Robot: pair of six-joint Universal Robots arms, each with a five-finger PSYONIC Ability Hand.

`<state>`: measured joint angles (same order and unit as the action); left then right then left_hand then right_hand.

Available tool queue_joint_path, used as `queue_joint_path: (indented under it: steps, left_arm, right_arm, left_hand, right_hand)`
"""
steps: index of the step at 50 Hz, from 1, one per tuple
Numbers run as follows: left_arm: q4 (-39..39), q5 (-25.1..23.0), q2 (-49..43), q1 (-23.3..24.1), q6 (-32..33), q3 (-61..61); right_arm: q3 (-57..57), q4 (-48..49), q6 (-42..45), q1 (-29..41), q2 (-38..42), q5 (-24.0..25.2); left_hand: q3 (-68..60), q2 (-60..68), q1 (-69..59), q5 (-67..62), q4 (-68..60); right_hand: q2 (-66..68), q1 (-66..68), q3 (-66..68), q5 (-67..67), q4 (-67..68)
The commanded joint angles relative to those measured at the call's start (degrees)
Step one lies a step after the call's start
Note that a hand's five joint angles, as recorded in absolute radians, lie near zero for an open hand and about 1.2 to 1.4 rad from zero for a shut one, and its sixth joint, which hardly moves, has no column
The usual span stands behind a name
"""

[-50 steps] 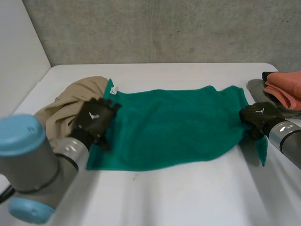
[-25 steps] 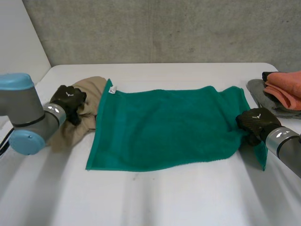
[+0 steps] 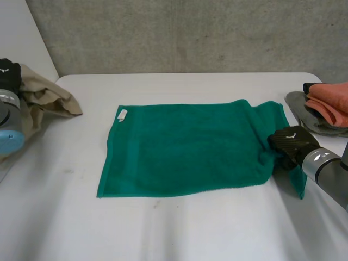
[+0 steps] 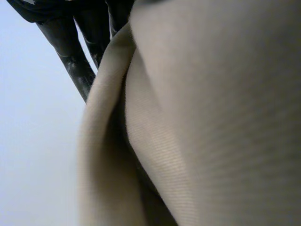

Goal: Fold the laundry.

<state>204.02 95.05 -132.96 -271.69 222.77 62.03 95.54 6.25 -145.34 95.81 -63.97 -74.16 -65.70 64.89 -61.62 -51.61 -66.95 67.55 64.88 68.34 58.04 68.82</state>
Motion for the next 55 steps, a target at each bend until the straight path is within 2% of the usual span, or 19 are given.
queue_joint_path:
  steps: [1,10,13,18,19,23,26,29,38,55]
  left_arm:
    - [-1.7,-6.5,1.9,2.3,-2.3,5.3]
    - [-4.1,-7.6,11.8,5.3,-4.5,15.6]
    - [-7.5,-9.7,17.3,6.9,-6.5,20.9]
    - [-15.8,-17.3,25.5,9.7,-11.3,29.1]
    - [-18.8,-20.3,27.6,10.7,-13.3,31.4]
    - [-24.8,-26.7,30.6,13.6,-17.8,36.6]
    - [-27.0,-28.5,30.5,15.2,-19.3,38.9]
    - [-26.2,-27.5,29.3,16.5,-19.0,41.2]
    - [-15.9,-20.0,20.8,17.6,-14.5,42.7]
    - [-11.1,-19.4,15.0,19.2,-14.3,41.5]
  right_arm:
    - [0.0,-0.3,0.1,0.1,0.0,0.2]
    - [0.0,-0.4,0.2,-0.2,-0.6,0.4]
    - [0.0,-0.4,0.2,-0.3,-0.9,0.4]
    - [-0.1,-0.5,0.2,-0.7,-1.2,0.4]
    - [-0.2,-0.5,0.2,-0.7,-1.2,0.4]
    - [-0.2,-0.5,0.2,-0.9,-1.2,0.7]
    - [0.0,-0.5,0.2,-1.1,-1.4,0.9]
    - [0.1,-0.6,0.2,-1.1,-1.5,1.3]
    - [0.3,-0.8,0.2,-1.3,-1.6,1.9]
    - [0.7,-0.8,0.4,-1.8,-1.4,2.4]
  left_hand:
    - [55.7,-54.9,51.6,51.6,56.9]
    - [55.7,-54.9,51.6,51.6,56.9]
    - [55.7,-54.9,51.6,51.6,56.9]
    - [55.7,-54.9,51.6,51.6,56.9]
    - [54.4,-53.5,50.3,50.3,55.6]
    - [47.3,-46.5,43.2,43.2,48.5]
    - [46.9,-46.1,42.8,42.8,48.2]
    - [46.1,-45.3,42.0,42.0,47.3]
    - [42.2,-41.4,38.1,38.1,43.5]
    - [37.3,-36.5,33.2,33.2,38.6]
  right_hand:
    - [12.5,15.1,11.7,12.0,11.2]
    - [12.5,15.1,11.7,12.0,11.2]
    - [12.5,15.1,11.7,12.0,11.2]
    - [12.5,15.1,11.7,12.0,11.2]
    - [12.5,15.1,11.7,12.0,11.2]
    - [12.5,15.1,11.7,12.0,11.2]
    - [12.5,15.1,11.7,12.0,11.2]
    - [12.5,15.1,11.7,12.0,11.2]
    - [12.5,15.1,11.7,12.0,11.2]
    - [12.5,15.1,11.7,12.0,11.2]
